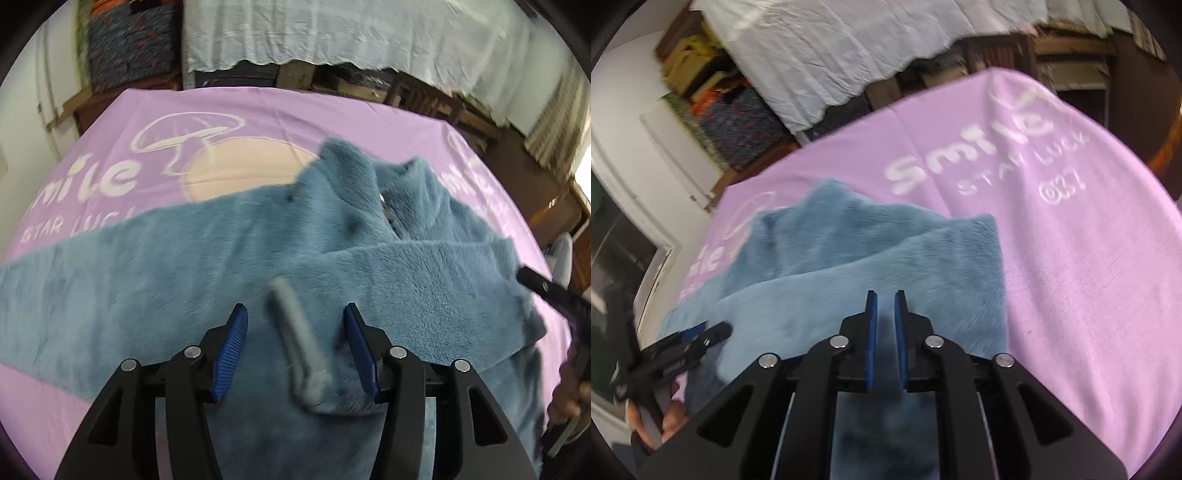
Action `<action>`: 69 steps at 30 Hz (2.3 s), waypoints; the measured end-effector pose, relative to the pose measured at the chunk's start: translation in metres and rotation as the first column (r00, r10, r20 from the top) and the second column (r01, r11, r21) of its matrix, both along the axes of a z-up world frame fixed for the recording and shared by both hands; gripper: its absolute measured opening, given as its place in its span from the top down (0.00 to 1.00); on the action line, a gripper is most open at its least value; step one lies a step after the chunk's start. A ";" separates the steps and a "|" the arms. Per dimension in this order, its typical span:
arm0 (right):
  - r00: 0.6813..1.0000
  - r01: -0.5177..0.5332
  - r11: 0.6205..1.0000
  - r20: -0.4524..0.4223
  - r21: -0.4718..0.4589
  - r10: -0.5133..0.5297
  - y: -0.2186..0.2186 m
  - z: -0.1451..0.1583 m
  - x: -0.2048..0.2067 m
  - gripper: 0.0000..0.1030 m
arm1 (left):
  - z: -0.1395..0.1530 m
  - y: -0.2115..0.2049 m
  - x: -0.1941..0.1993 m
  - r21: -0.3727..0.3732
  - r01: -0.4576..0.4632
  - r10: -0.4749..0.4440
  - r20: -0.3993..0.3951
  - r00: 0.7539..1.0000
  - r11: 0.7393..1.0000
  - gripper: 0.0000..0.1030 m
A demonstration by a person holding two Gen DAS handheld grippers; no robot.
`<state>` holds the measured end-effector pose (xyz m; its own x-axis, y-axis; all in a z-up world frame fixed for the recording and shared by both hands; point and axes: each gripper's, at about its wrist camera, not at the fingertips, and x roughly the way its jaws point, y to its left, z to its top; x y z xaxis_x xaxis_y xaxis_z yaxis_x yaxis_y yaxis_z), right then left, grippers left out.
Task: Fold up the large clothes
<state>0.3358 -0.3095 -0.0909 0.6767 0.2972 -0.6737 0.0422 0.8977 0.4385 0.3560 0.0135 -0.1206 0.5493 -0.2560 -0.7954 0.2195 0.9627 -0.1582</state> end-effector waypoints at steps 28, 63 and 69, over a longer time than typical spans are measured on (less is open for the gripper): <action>0.996 -0.031 0.999 -0.085 0.040 0.034 0.012 -0.018 -0.029 0.67 | 0.007 0.273 -0.041 -0.204 -0.647 0.632 -0.143 0.762 0.735 0.42; 0.997 0.072 0.981 -0.055 0.180 -0.063 -0.017 -0.010 -0.035 0.65 | 0.121 0.064 -0.027 0.032 -0.406 0.387 0.245 0.889 0.913 0.90; 0.996 0.081 0.974 -0.042 0.209 -0.074 -0.025 -0.006 -0.038 0.65 | 0.120 -0.042 -0.035 0.109 -0.238 0.199 0.283 0.938 0.965 0.90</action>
